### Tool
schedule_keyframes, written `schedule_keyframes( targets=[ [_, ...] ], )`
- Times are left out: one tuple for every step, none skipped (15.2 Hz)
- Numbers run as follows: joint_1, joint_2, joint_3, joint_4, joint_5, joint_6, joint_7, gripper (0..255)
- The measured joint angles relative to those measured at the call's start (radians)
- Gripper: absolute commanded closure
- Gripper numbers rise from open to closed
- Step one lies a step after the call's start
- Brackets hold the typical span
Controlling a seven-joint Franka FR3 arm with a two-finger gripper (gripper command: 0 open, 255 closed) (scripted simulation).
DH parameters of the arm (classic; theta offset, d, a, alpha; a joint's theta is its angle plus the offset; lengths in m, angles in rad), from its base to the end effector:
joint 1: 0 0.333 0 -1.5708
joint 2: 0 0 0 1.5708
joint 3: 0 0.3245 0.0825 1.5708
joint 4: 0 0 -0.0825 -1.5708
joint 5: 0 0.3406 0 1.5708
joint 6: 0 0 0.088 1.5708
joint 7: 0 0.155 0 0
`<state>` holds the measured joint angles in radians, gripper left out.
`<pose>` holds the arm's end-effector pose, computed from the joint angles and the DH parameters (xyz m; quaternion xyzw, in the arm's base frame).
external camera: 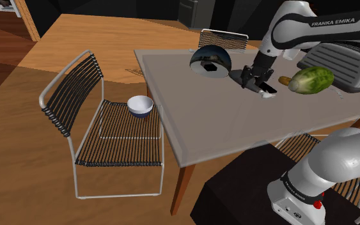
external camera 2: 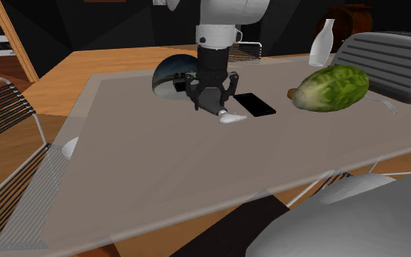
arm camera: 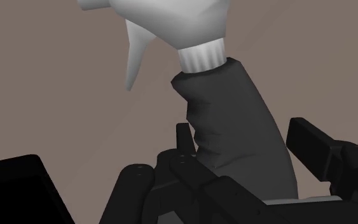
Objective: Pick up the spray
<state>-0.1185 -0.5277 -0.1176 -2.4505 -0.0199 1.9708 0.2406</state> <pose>0.3411 -0.0865 0.4629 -0.9738 0.2253 -0.0224 0.0205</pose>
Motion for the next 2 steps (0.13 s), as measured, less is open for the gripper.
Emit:
schedule_keyframes(
  targets=[
    [0.001, -0.003, 0.002, 0.011, 0.001, -0.014, 0.002, 255],
    [0.001, -0.004, 0.003, 0.018, 0.001, -0.022, 0.003, 255]
  ],
)
